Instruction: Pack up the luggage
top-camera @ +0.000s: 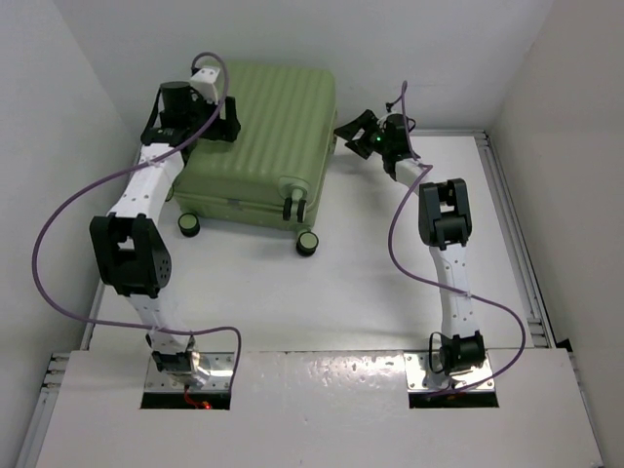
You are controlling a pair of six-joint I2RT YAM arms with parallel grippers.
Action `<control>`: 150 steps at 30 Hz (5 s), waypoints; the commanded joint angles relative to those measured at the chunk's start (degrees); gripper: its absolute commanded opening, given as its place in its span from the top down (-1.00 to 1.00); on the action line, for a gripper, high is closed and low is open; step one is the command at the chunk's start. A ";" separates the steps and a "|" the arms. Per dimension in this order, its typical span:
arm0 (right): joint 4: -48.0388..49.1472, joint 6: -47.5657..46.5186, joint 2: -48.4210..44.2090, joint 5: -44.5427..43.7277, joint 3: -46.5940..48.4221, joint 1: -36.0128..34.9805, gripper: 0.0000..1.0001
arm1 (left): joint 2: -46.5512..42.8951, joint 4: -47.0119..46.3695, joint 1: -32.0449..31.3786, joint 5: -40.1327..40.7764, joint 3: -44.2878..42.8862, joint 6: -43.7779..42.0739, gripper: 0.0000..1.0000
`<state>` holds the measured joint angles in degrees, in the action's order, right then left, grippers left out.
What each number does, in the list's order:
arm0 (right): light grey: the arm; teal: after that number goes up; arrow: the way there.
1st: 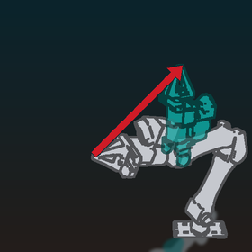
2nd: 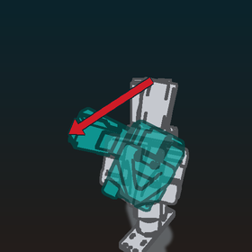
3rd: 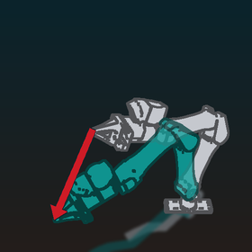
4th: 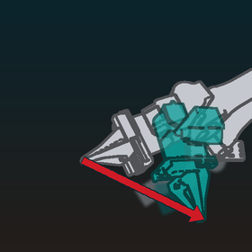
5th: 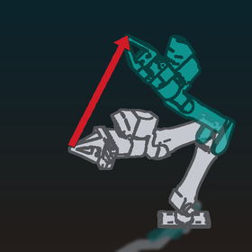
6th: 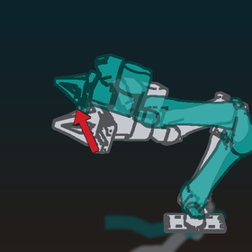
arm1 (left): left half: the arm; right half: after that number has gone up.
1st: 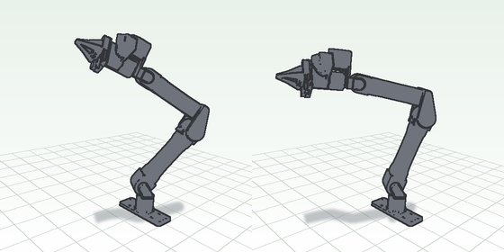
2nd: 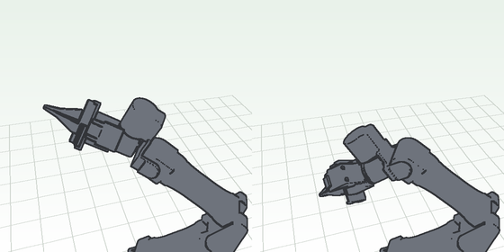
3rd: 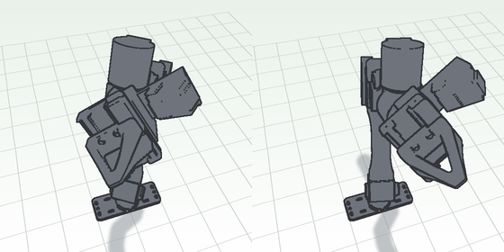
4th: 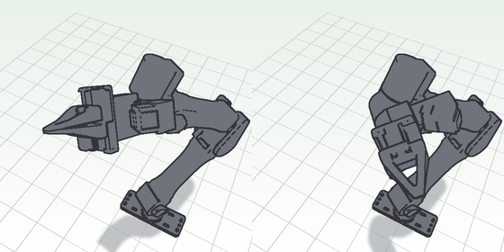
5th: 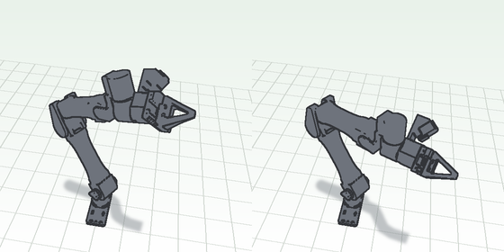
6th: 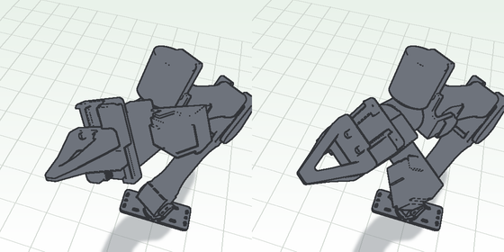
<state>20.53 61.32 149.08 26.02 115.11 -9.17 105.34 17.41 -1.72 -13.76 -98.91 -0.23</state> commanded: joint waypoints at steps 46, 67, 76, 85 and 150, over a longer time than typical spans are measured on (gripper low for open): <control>6.54 -3.13 -7.65 5.71 -10.24 -5.34 -0.57 | 17.82 -12.21 10.41 17.75 -19.04 10.07 -0.83; -10.69 -22.12 -43.16 8.10 -52.40 -2.50 0.36 | -22.90 13.35 -5.15 16.32 9.17 23.08 -0.67; -13.66 -15.45 -34.65 -0.44 -49.55 -15.33 0.65 | -27.03 17.40 -7.60 13.06 16.81 24.58 -0.62; -8.16 -10.89 -29.90 1.49 -45.33 -28.00 0.67 | -29.40 18.71 -10.41 -0.39 19.45 23.43 -0.78; 5.76 -17.11 -28.48 14.41 -30.47 3.98 -0.41 | -48.59 8.78 -12.71 15.67 20.55 -2.42 -0.99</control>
<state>25.85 47.09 124.09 38.61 85.54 -4.49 48.56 32.58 -16.58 -11.92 -73.41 -11.42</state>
